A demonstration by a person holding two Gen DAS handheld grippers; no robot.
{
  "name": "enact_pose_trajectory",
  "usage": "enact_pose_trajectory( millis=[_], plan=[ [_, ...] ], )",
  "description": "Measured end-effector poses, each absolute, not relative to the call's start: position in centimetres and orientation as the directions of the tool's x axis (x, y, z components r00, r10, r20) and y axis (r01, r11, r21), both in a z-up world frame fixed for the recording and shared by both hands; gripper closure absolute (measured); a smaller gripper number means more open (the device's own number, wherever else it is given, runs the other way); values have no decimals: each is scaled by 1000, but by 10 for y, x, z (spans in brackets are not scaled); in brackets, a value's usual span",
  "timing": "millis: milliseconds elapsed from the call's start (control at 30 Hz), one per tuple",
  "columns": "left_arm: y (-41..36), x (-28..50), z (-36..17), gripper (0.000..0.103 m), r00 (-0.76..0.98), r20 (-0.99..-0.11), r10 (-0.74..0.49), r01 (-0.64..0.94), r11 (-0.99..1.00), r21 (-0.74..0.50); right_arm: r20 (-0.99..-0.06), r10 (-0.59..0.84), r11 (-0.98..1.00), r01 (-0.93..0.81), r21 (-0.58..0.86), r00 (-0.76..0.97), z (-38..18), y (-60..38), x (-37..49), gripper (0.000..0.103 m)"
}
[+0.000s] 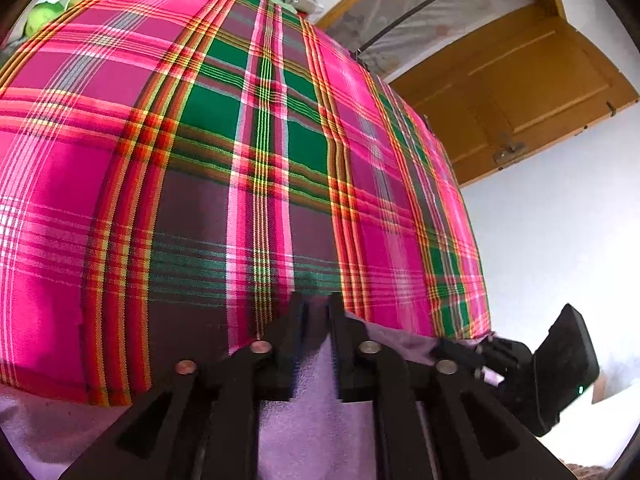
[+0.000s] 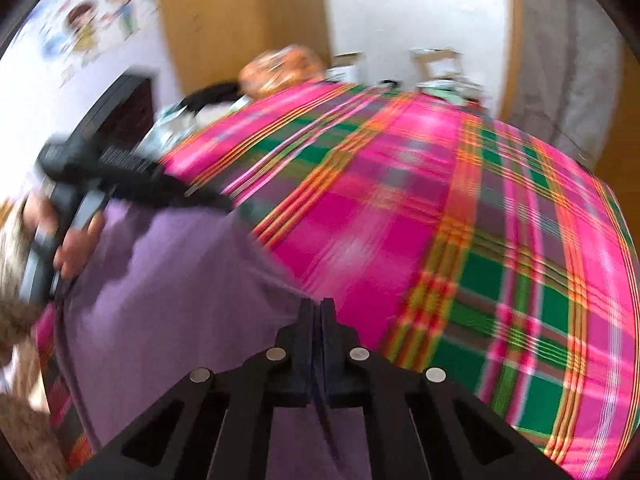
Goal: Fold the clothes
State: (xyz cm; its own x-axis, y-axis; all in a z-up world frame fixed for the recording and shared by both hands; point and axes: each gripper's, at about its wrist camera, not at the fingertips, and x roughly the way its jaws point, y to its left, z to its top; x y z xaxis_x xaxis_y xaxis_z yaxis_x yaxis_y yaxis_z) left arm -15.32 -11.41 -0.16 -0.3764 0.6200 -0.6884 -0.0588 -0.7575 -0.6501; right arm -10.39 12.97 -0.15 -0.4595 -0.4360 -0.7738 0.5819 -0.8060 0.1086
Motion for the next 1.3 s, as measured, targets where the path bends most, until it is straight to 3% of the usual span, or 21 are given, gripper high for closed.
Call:
enact_pose_trajectory(
  millis=[133, 300, 467, 600, 900, 933, 967, 1000, 1133, 1300],
  plan=[
    [-117, -153, 0, 78, -379, -692, 614, -40, -758, -651, -772, -419, -839, 529, 127, -478, -6, 133, -112, 100],
    [-121, -146, 2, 77, -376, -694, 613, -23, -756, -655, -778, -441, -819, 554, 146, -447, -8, 133, -116, 97],
    [-126, -137, 4, 77, -376, -692, 617, -4, -748, -664, -787, -454, -755, 649, 91, -417, -4, 118, -109, 73],
    [-135, -126, 8, 77, -394, -695, 601, 29, -748, -663, -797, -454, -713, 699, 56, -398, -5, 100, -109, 73],
    [-145, -110, 3, 77, -410, -685, 602, 73, -727, -682, -804, -470, -644, 764, 32, -363, -10, 72, -113, 73],
    [-146, -110, 3, 77, -410, -685, 602, 78, -725, -684, -803, -472, -639, 769, 28, -363, -10, 70, -113, 78],
    [-147, -111, 3, 77, -411, -684, 602, 81, -723, -686, -802, -477, -635, 771, 31, -361, -10, 69, -113, 92],
    [-147, -111, 3, 77, -413, -684, 601, 83, -723, -686, -801, -477, -636, 771, 32, -361, -10, 68, -114, 99],
    [-148, -109, 1, 77, -416, -680, 604, 81, -720, -689, -781, -458, -682, 731, 4, -423, -5, 70, -117, 99],
    [-153, -108, -4, 77, -420, -677, 604, 97, -712, -696, -779, -491, -732, 669, 126, -390, -13, 83, -136, 99]
  ],
)
